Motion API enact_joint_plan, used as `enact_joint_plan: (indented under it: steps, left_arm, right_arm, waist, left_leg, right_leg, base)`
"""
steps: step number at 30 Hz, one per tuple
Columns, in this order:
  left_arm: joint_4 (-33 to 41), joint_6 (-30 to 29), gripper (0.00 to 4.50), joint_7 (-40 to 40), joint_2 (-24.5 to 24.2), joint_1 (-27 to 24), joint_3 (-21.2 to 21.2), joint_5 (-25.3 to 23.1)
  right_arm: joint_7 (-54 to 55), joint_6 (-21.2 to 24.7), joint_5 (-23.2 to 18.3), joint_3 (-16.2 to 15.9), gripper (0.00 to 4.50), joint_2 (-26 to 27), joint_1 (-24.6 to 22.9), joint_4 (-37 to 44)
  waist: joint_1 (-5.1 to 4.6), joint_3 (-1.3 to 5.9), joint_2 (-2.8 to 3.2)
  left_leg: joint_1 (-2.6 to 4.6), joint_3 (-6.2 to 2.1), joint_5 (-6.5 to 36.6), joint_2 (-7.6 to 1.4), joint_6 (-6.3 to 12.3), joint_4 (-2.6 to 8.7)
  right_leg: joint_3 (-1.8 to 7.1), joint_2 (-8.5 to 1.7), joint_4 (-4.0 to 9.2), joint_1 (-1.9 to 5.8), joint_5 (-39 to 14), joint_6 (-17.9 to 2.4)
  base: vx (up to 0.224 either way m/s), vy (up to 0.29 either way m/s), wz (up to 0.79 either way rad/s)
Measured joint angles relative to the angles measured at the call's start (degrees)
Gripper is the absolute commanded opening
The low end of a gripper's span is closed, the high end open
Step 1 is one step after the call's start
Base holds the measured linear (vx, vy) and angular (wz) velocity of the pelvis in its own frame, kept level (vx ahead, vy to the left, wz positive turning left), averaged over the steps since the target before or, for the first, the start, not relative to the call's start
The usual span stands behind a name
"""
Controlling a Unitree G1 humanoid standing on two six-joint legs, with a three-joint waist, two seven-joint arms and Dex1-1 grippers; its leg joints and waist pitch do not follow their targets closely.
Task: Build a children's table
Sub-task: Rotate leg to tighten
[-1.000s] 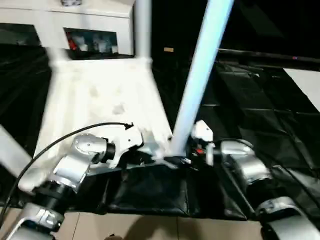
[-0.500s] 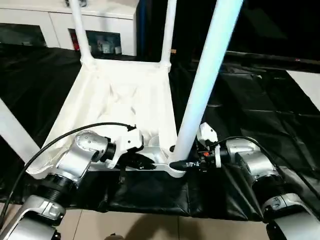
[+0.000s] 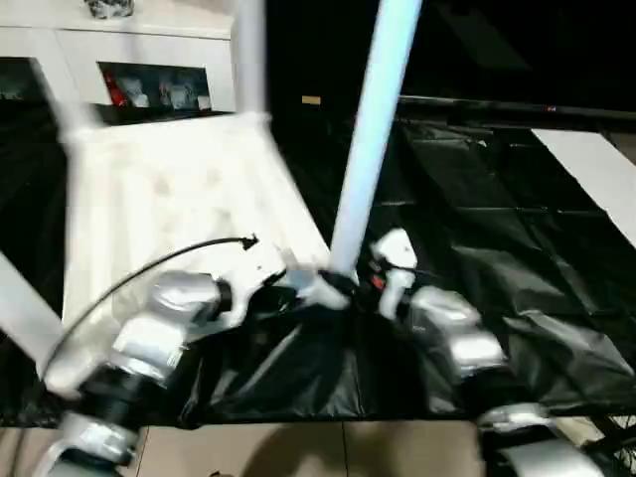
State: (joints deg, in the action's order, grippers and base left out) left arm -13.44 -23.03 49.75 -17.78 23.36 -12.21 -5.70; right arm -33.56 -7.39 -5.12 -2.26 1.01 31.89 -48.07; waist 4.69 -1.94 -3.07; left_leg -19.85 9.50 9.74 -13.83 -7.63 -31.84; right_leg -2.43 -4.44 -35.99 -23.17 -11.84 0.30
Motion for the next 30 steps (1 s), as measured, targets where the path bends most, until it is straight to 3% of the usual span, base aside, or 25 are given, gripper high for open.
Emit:
enact_joint_plan:
  steps: [3, 4, 6, 8, 11, 15, 20, 27, 30]
  left_arm:
    - [1.25, -1.99, 0.0, -3.0, 1.47, -0.26, 0.01, -0.73]
    - [1.51, -2.42, 0.0, -3.44, 1.72, -0.29, 0.01, -0.73]
    - [1.85, -2.79, 0.0, -3.62, 1.82, -0.32, 0.0, -0.73]
    - [2.08, -2.99, 0.0, -3.61, 1.91, -0.32, -0.04, -0.74]
    - [2.12, -2.91, 0.0, -3.3, 1.89, -0.3, -0.06, -0.74]
    - [1.94, -0.88, 0.0, 0.85, -0.18, -0.3, -0.65, 0.23]
    - [1.36, 2.57, 0.0, 9.89, -4.15, -0.27, -1.86, 2.85]
    - [-3.11, 7.49, 0.0, 18.01, -6.99, 1.68, -2.79, 4.97]
    - [-5.43, 9.15, 0.0, 20.92, -7.86, 2.99, -3.41, 5.43]
  right_arm:
    - [4.89, -0.96, 0.69, 0.3, 2.37, 1.45, 0.83, -1.29]
    - [5.57, -1.6, 0.76, 0.32, 2.72, 1.63, 0.92, -1.64]
    - [5.45, -1.78, 0.78, 0.67, 2.72, 1.71, 0.92, -1.67]
    - [5.36, -1.98, 1.39, 0.68, 3.1, 1.62, 0.91, -1.67]
    - [4.09, -2.59, 2.09, 0.37, 3.27, 1.17, 0.92, -1.76]
    - [-4.74, -3.42, 1.67, -1.02, 3.4, -2.26, 1.91, -2.66]
    - [-21.29, -4.63, 0.47, -3.97, 3.4, -7.43, 2.04, -1.49]
    - [-37.37, -1.33, -2.24, -6.02, 3.4, -12.27, 1.78, 1.37]
    - [-41.87, 0.66, -3.12, -6.82, 3.08, -14.02, 1.76, 2.71]
  waist:
    - [0.24, 0.04, 0.06]
    - [0.31, 0.05, 0.08]
    - [0.36, 0.06, 0.1]
    - [0.36, 0.05, 0.09]
    - [0.41, 0.05, 0.1]
    - [0.47, 0.03, 0.11]
    - [1.42, -0.03, 0.22]
    - [2.02, -0.03, 0.2]
    - [2.34, -0.04, 0.2]
  left_leg:
    - [-0.06, 0.02, 0.0, 0.02, 0.0, 0.0]
    - [-0.09, 0.04, 0.0, 0.03, 0.0, 0.0]
    - [-0.12, 0.05, 0.0, 0.04, 0.01, 0.01]
    - [-0.14, 0.06, 0.01, 0.04, 0.01, 0.0]
    - [-0.18, 0.06, 0.01, 0.04, 0.02, 0.01]
    - [-0.22, 0.06, 0.02, 0.02, 0.03, 0.06]
    - [-0.24, 0.07, 0.04, -0.01, 0.09, 0.04]
    - [-0.2, 0.08, 0.05, -0.02, 0.12, -0.1]
    - [-0.21, 0.08, 0.05, -0.04, 0.13, -0.22]
  right_leg:
    - [0.04, 0.0, 0.08, 0.0, 0.0, 0.0]
    - [0.07, 0.0, 0.11, 0.0, 0.02, -0.03]
    - [0.1, 0.0, 0.14, 0.0, 0.01, -0.01]
    - [0.1, 0.0, 0.2, 0.0, -0.01, 0.01]
    - [0.09, 0.0, 0.25, 0.0, 0.0, 0.0]
    - [0.04, 0.0, 0.31, -0.02, -0.01, 0.0]
    - [-0.03, -0.01, 0.34, -0.02, -0.05, -0.01]
    - [-0.03, -0.03, 0.24, 0.0, -0.03, -0.03]
    - [-0.03, -0.03, 0.18, 0.0, -0.03, -0.03]
  base:
    - [0.0, 0.0, 0.0]
    - [0.0, 0.0, 0.0]
    - [0.0, 0.0, 0.0]
    - [0.0, 0.0, 0.0]
    - [0.0, 0.0, 0.0]
    - [0.0, 0.0, 0.0]
    - [0.0, 0.0, 0.0]
    - [0.0, 0.0, 0.0]
    - [0.0, 0.0, 0.0]
